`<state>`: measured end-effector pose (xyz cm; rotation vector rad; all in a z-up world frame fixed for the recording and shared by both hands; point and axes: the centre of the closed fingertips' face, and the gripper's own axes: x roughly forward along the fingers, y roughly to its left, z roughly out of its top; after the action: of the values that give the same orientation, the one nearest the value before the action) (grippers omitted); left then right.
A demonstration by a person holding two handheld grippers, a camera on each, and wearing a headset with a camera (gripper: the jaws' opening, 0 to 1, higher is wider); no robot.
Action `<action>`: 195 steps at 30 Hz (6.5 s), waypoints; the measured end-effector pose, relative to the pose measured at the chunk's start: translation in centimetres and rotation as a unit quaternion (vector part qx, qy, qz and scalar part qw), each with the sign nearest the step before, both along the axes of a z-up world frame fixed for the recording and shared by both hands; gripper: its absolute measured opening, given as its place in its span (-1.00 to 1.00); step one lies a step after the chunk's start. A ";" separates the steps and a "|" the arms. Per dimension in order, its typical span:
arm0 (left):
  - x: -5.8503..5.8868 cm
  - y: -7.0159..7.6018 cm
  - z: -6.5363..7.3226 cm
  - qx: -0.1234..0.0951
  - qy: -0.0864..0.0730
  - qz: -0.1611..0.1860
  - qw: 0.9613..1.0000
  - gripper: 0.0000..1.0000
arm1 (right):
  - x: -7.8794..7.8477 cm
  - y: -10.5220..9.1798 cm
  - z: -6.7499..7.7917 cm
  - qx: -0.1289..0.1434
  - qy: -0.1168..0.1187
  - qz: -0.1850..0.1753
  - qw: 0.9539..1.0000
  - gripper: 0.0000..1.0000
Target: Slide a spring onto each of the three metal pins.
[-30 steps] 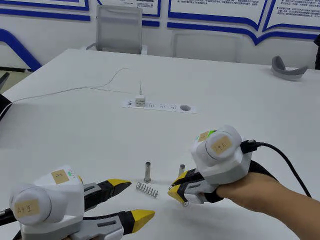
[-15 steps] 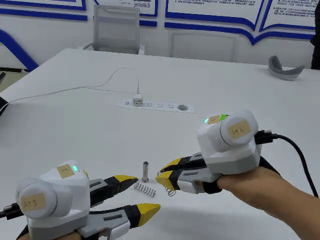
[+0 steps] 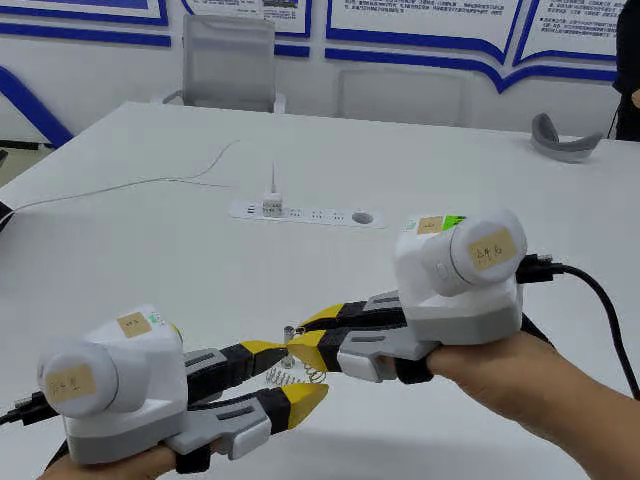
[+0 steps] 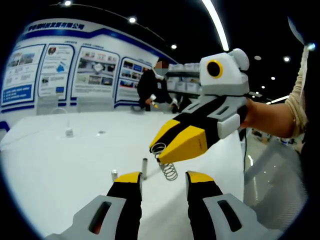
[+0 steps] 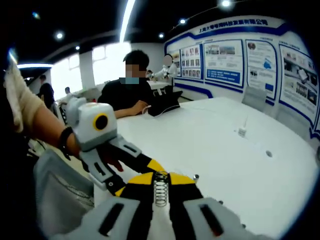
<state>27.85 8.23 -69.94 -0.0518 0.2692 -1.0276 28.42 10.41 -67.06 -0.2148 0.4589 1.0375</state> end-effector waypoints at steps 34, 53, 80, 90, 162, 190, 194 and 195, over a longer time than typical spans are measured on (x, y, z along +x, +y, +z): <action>0.2 0.6 0.1 0.016 -0.021 0.004 1.000 -0.76 | -1.0 -0.1 0.1 -0.003 -0.006 0.008 1.000 -0.76; 0.6 1.2 -0.4 0.018 -0.020 0.013 1.000 -0.44 | 0.0 -1.0 0.2 -0.006 -0.008 -0.003 1.000 -0.76; 1.1 3.6 -1.8 0.058 -0.029 0.037 0.997 0.05 | 3.4 -5.2 0.9 -0.019 -0.019 -0.063 0.998 -0.76; 1.0 4.0 -2.3 0.063 -0.024 0.042 0.997 0.11 | 5.3 -6.8 0.3 -0.031 -0.018 -0.091 0.995 -0.76; 0.7 4.4 -3.6 0.072 -0.006 0.043 0.996 0.11 | 7.0 -8.1 -9.3 -0.078 0.050 -0.128 0.987 -0.76; 0.7 4.3 -3.2 0.072 -0.011 0.042 0.997 0.11 | 3.8 -7.3 -9.8 -0.075 0.056 -0.116 0.989 -0.72; 0.6 4.3 -3.1 0.071 -0.012 0.042 0.996 0.11 | 3.5 -6.4 -9.7 -0.072 0.055 -0.106 0.990 -0.72; 0.6 4.3 -3.1 0.072 -0.013 0.042 0.996 0.11 | 3.5 -6.3 -9.7 -0.072 0.055 -0.104 0.990 -0.71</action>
<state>28.44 12.54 -73.00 0.0791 0.3145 -0.9223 31.88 4.16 -76.76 -0.2332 0.6428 0.8151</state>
